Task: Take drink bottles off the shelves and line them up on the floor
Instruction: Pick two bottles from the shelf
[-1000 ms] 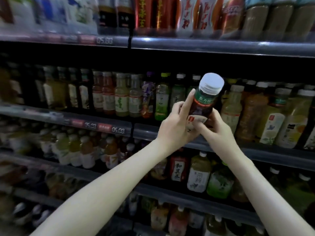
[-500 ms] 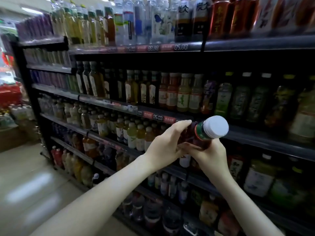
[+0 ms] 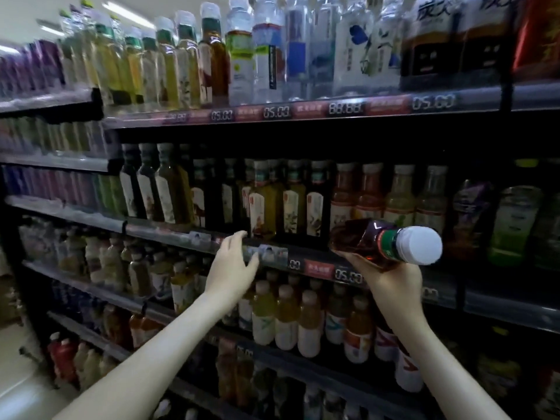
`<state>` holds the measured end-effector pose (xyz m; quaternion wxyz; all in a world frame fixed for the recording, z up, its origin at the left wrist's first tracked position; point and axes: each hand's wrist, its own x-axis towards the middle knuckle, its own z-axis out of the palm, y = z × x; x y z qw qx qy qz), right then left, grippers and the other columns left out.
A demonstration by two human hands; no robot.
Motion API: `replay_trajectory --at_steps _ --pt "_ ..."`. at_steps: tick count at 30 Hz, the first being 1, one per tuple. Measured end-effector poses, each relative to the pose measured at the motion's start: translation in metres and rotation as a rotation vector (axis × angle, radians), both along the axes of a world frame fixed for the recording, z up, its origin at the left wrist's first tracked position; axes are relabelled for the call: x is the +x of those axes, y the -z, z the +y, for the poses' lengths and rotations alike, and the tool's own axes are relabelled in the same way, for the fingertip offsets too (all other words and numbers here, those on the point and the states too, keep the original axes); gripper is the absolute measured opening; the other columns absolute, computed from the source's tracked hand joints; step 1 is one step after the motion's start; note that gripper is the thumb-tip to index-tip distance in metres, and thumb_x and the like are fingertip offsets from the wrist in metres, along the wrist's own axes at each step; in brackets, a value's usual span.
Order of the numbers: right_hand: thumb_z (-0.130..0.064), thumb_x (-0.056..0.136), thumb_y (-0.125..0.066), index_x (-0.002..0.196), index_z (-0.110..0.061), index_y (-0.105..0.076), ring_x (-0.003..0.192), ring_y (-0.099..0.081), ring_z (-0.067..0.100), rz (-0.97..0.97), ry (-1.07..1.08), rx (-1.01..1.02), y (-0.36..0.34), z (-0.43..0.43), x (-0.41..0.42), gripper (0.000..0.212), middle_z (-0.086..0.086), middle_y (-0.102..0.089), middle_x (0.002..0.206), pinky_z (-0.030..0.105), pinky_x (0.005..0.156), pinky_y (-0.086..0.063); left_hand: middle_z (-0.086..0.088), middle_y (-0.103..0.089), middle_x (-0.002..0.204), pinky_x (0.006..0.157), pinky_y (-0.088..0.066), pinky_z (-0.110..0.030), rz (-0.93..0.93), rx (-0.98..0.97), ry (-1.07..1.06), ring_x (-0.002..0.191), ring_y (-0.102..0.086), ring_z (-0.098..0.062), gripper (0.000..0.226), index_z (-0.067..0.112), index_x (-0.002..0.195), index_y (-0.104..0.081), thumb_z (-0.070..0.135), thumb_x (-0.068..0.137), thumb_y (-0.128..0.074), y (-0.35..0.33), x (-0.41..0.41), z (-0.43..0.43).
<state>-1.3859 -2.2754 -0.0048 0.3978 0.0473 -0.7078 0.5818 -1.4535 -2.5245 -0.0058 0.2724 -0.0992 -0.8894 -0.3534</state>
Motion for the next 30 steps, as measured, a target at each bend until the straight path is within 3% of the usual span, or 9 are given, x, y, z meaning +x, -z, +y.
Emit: replay_trajectory --at_steps 5,8,12,17,19,22,25,27,30 --pt "-0.022 0.064 -0.087 0.108 -0.010 -0.066 0.097 -0.065 0.001 -0.039 0.065 0.119 -0.010 -0.031 -0.078 0.050 -0.004 -0.071 0.099 0.014 0.086 -0.050 -0.008 -0.038 0.145 0.098 -0.043 -0.038 -0.103 0.040 0.019 0.127 -0.045 -0.026 0.059 0.018 0.144 -0.031 0.035 0.093 -0.057 -0.018 -0.099 -0.019" --pt "-0.017 0.067 -0.086 0.117 -0.015 -0.057 0.095 -0.062 -0.004 -0.102 0.103 0.065 -0.014 -0.039 -0.106 0.058 -0.009 -0.068 0.103 0.005 0.077 -0.045 -0.012 -0.038 0.145 0.098 -0.042 -0.039 -0.181 0.057 0.048 0.128 -0.043 -0.030 0.071 0.013 0.148 -0.024 0.036 0.091 -0.059 -0.021 -0.139 -0.014" --pt "-0.023 0.068 -0.085 0.122 -0.023 -0.054 0.099 -0.059 0.007 -0.256 0.138 0.046 -0.026 -0.047 -0.138 0.063 -0.010 -0.065 0.107 0.016 0.075 -0.042 -0.015 -0.043 0.141 0.099 -0.045 -0.041 -0.230 0.129 0.147 0.125 -0.047 -0.032 0.082 0.012 0.148 -0.021 0.039 0.085 -0.066 -0.019 -0.172 -0.005" --pt "-0.032 0.073 -0.081 0.105 -0.029 -0.058 0.095 -0.061 0.011 -0.421 0.084 0.104 -0.043 -0.052 -0.170 0.039 -0.014 -0.063 0.094 0.024 0.077 -0.045 -0.013 -0.042 0.143 0.093 -0.047 -0.037 -0.258 0.192 0.185 0.122 -0.052 -0.032 0.087 0.011 0.146 -0.016 0.038 0.083 -0.069 -0.019 -0.185 0.007" --pt "-0.035 0.078 -0.077 0.107 -0.029 -0.059 0.098 -0.062 0.012 -0.477 0.064 0.167 -0.047 -0.056 -0.181 0.035 -0.011 -0.065 0.101 0.026 0.079 -0.048 -0.014 -0.042 0.142 0.091 -0.047 -0.037 -0.239 0.175 0.168 0.121 -0.052 -0.034 0.083 0.010 0.144 -0.018 0.037 0.084 -0.069 -0.017 -0.184 0.009" --pt "-0.033 0.082 -0.073 0.124 -0.023 -0.056 0.108 -0.060 0.017 -0.479 0.067 0.226 -0.045 -0.064 -0.188 0.047 -0.003 -0.063 0.119 0.026 0.079 -0.047 -0.015 -0.040 0.144 0.094 -0.046 -0.040 -0.233 0.169 0.152 0.124 -0.049 -0.035 0.081 0.010 0.144 -0.018 0.034 0.084 -0.068 -0.016 -0.183 0.009" --pt "-0.030 0.086 -0.069 0.132 -0.022 -0.050 0.113 -0.058 0.019 -0.492 0.071 0.270 -0.044 -0.065 -0.185 0.050 -0.001 -0.060 0.126 0.025 0.078 -0.043 -0.018 -0.030 0.150 0.101 -0.042 -0.044 -0.219 0.157 0.141 0.132 -0.040 -0.035 0.093 0.011 0.150 -0.006 0.034 0.085 -0.068 -0.016 -0.178 0.009" --pt "-0.028 0.090 -0.064 0.136 -0.020 -0.045 0.116 -0.057 0.021 -0.501 0.103 0.322 -0.043 -0.064 -0.180 0.050 0.001 -0.059 0.129 0.027 0.080 -0.044 -0.021 -0.016 0.155 0.111 -0.031 -0.049 -0.116 0.092 0.086 0.140 -0.024 -0.038 0.102 0.010 0.151 0.005 0.034 0.084 -0.068 -0.015 -0.167 0.011" --pt "-0.021 0.095 -0.054 0.141 -0.018 -0.039 0.117 -0.056 0.029 -0.493 0.227 0.393 -0.041 -0.061 -0.166 0.049 0.009 -0.058 0.130 0.036 0.090 -0.048 -0.022 0.002 0.156 0.117 -0.012 -0.053 0.059 -0.040 0.052 0.144 -0.003 -0.039 0.097 0.010 0.151 0.002 0.031 0.086 -0.066 -0.013 -0.141 0.025"
